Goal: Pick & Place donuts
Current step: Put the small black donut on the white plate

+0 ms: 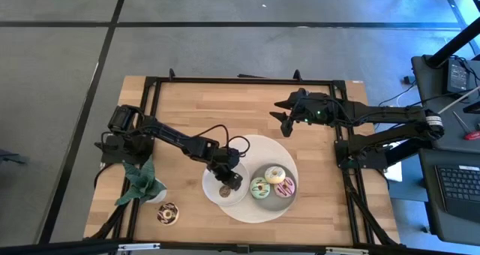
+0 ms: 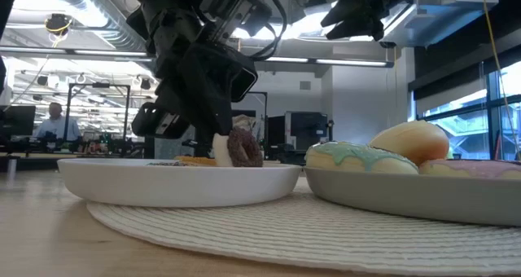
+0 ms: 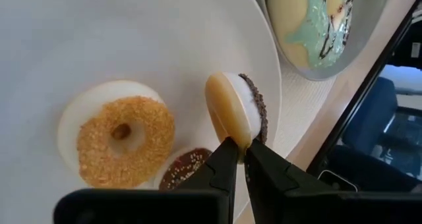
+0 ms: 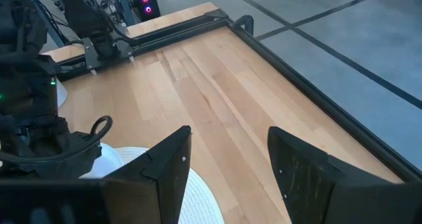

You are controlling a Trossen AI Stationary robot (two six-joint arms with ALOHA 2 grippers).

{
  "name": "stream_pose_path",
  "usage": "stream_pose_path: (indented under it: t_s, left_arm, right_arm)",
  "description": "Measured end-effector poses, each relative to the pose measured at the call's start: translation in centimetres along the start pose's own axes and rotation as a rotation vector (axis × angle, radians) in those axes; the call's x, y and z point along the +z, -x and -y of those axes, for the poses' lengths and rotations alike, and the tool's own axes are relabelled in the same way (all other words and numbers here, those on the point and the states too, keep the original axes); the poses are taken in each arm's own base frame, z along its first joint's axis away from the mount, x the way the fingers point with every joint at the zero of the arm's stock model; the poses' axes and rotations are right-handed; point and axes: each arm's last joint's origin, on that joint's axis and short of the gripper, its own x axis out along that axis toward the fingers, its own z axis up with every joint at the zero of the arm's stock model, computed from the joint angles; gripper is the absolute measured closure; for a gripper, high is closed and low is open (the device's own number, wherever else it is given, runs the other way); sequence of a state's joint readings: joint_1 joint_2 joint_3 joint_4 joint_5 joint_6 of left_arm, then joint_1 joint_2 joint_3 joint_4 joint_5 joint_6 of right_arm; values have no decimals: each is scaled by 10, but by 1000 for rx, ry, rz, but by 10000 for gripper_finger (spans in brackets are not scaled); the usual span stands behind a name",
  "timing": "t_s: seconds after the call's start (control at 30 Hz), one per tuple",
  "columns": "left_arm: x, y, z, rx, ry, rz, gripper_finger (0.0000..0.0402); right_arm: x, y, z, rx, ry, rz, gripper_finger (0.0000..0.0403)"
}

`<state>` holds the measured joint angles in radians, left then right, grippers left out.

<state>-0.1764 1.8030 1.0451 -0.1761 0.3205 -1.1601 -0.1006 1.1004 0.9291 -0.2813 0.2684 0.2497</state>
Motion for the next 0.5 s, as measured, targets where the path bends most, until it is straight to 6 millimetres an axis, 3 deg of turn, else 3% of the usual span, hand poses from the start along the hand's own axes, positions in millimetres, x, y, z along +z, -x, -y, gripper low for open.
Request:
stream_pose_path:
  t_s: [0.5]
  left_arm:
    - [0, 0, 0, 3, -27, 7, 368]
  right_arm:
    - [0, 0, 0, -1, 24, -3, 201]
